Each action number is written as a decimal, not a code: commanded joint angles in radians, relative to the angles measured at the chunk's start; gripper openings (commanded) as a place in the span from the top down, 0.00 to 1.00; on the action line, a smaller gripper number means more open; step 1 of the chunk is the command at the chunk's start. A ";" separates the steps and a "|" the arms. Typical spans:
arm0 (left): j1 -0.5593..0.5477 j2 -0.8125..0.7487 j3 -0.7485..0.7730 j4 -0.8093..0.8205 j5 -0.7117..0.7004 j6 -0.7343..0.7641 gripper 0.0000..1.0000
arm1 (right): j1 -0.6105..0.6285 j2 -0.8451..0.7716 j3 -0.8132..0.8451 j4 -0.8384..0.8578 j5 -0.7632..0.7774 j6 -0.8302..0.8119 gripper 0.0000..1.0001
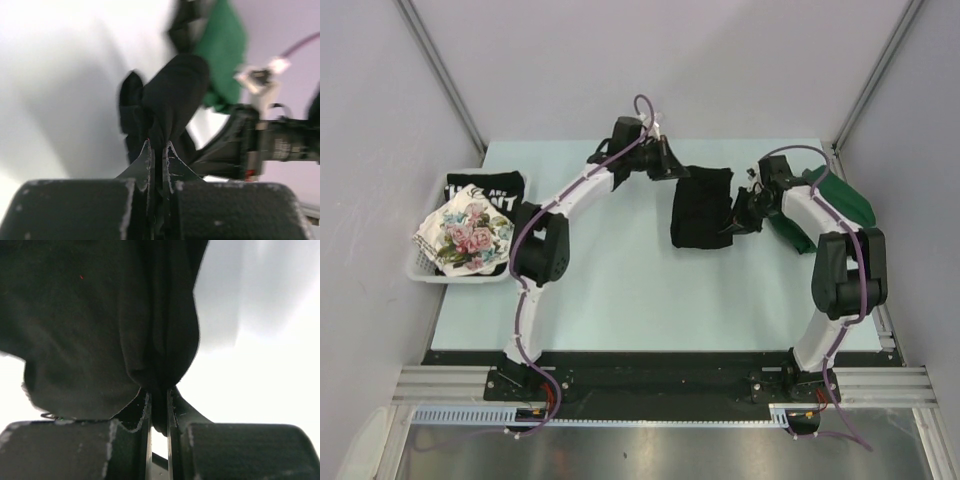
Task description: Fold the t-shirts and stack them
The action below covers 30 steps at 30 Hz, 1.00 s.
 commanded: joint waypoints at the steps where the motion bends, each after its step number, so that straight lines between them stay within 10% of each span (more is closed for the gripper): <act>1: -0.073 0.035 0.173 0.015 0.072 -0.051 1.00 | -0.034 -0.086 0.121 -0.095 0.084 -0.070 1.00; 30: -0.202 0.371 0.517 0.481 -0.026 -0.388 1.00 | -0.411 -0.079 0.422 -0.228 0.460 -0.251 1.00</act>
